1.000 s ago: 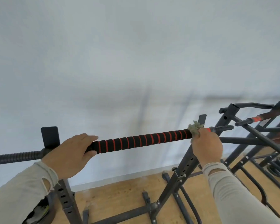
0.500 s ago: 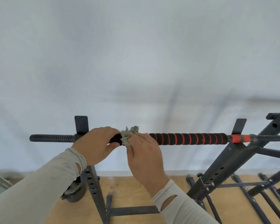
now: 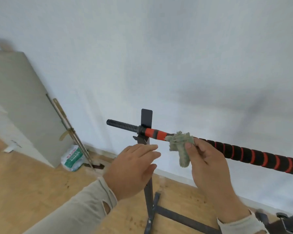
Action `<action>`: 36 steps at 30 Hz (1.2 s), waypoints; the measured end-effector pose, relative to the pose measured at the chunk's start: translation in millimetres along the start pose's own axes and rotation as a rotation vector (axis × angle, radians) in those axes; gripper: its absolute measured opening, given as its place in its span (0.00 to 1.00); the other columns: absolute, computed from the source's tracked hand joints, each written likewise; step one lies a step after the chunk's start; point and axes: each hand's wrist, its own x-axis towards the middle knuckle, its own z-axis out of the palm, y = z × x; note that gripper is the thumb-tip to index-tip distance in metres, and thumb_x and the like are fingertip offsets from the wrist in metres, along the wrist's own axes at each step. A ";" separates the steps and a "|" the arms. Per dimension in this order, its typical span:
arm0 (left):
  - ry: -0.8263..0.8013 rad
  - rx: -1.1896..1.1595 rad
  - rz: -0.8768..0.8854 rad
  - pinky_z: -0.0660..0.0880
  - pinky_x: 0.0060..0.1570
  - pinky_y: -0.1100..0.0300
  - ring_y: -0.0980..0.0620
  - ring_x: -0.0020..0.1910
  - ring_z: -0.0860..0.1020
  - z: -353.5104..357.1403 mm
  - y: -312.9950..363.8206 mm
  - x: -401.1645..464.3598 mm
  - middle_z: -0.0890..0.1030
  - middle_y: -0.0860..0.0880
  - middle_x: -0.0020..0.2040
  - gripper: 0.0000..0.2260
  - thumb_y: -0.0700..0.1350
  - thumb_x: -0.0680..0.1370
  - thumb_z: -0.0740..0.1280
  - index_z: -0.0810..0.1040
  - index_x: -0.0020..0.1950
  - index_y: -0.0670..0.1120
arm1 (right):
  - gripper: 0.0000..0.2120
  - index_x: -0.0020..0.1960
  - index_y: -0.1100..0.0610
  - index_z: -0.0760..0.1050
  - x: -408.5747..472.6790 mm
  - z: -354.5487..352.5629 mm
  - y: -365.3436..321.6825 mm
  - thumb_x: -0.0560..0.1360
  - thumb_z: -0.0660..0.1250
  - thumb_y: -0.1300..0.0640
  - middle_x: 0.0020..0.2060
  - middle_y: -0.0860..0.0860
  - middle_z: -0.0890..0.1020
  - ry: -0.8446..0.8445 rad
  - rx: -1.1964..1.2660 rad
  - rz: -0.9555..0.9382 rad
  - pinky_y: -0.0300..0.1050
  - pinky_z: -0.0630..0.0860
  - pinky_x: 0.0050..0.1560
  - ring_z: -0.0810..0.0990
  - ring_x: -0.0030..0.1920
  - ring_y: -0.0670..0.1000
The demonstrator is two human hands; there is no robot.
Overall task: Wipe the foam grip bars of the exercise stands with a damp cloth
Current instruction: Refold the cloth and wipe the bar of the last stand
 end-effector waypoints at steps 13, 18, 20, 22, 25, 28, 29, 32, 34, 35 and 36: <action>0.241 -0.001 -0.191 0.71 0.62 0.58 0.54 0.61 0.76 -34.8 -69.1 -10.1 0.81 0.54 0.63 0.17 0.54 0.80 0.59 0.79 0.63 0.50 | 0.12 0.52 0.50 0.82 -0.6 21.9 -26.1 0.84 0.60 0.50 0.29 0.30 0.76 -0.031 -0.045 -0.029 0.27 0.70 0.36 0.75 0.35 0.35; 0.192 0.004 -0.237 0.71 0.65 0.52 0.48 0.65 0.75 -38.6 -117.8 -4.8 0.77 0.52 0.69 0.19 0.55 0.79 0.57 0.76 0.66 0.51 | 0.11 0.50 0.47 0.82 1.6 50.3 -45.7 0.84 0.61 0.52 0.29 0.31 0.76 0.020 -0.086 -0.056 0.27 0.70 0.35 0.76 0.34 0.36; 0.166 -0.002 -0.250 0.71 0.67 0.49 0.47 0.66 0.74 -39.1 -137.3 -2.5 0.74 0.52 0.71 0.22 0.57 0.78 0.56 0.75 0.68 0.51 | 0.11 0.49 0.46 0.82 4.7 64.2 -57.6 0.84 0.62 0.52 0.29 0.32 0.77 0.039 -0.081 -0.062 0.28 0.70 0.35 0.76 0.34 0.37; 0.150 -0.005 -0.248 0.70 0.68 0.49 0.46 0.68 0.73 -40.7 -155.7 1.3 0.73 0.52 0.72 0.22 0.57 0.78 0.57 0.75 0.68 0.51 | 0.12 0.46 0.43 0.81 8.4 79.3 -70.0 0.83 0.62 0.51 0.28 0.35 0.77 0.047 -0.094 -0.083 0.29 0.69 0.34 0.74 0.31 0.40; 0.124 -0.030 -0.240 0.67 0.70 0.50 0.46 0.71 0.70 -42.8 -179.8 9.9 0.70 0.52 0.75 0.19 0.54 0.81 0.62 0.74 0.70 0.51 | 0.11 0.46 0.42 0.81 16.2 99.5 -83.0 0.83 0.62 0.50 0.31 0.42 0.80 0.073 -0.160 -0.113 0.31 0.70 0.33 0.72 0.29 0.43; 0.077 -0.061 -0.226 0.64 0.72 0.51 0.48 0.73 0.67 -44.7 -200.9 19.0 0.68 0.53 0.76 0.21 0.57 0.82 0.58 0.71 0.73 0.53 | 0.10 0.50 0.43 0.83 24.0 112.6 -91.6 0.83 0.62 0.50 0.37 0.36 0.83 0.140 -0.184 -0.100 0.31 0.72 0.36 0.80 0.36 0.41; 0.056 -0.073 -0.217 0.64 0.72 0.52 0.48 0.73 0.67 -46.1 -205.8 22.3 0.68 0.54 0.76 0.22 0.59 0.82 0.55 0.71 0.73 0.53 | 0.10 0.50 0.42 0.83 26.7 115.4 -94.4 0.83 0.62 0.49 0.40 0.36 0.83 0.164 -0.203 -0.096 0.31 0.74 0.38 0.82 0.40 0.41; -0.058 -0.165 -0.215 0.66 0.70 0.55 0.52 0.70 0.70 -45.9 -218.0 31.5 0.70 0.57 0.73 0.19 0.57 0.84 0.53 0.69 0.74 0.56 | 0.11 0.50 0.42 0.82 34.8 122.1 -100.3 0.83 0.62 0.49 0.43 0.32 0.82 0.230 -0.279 -0.087 0.27 0.72 0.40 0.80 0.45 0.38; -0.106 -0.286 -0.223 0.69 0.64 0.58 0.57 0.63 0.74 -41.3 -222.5 34.2 0.73 0.61 0.68 0.17 0.57 0.84 0.55 0.71 0.71 0.59 | 0.11 0.50 0.43 0.83 38.1 126.3 -101.7 0.83 0.62 0.50 0.42 0.34 0.82 0.249 -0.327 -0.072 0.26 0.71 0.40 0.79 0.45 0.38; -0.110 -0.350 -0.221 0.71 0.60 0.60 0.61 0.58 0.75 -37.2 -224.3 34.8 0.74 0.62 0.65 0.15 0.57 0.83 0.56 0.72 0.69 0.60 | 0.11 0.51 0.44 0.83 39.3 128.7 -101.8 0.83 0.62 0.50 0.42 0.36 0.83 0.252 -0.343 -0.068 0.26 0.71 0.40 0.79 0.45 0.39; -0.103 -0.406 -0.218 0.71 0.57 0.61 0.63 0.54 0.75 -32.8 -225.9 35.5 0.74 0.64 0.62 0.14 0.57 0.83 0.58 0.73 0.67 0.60 | 0.11 0.51 0.45 0.83 40.9 131.6 -101.6 0.83 0.62 0.50 0.42 0.38 0.83 0.256 -0.362 -0.068 0.28 0.71 0.40 0.80 0.45 0.40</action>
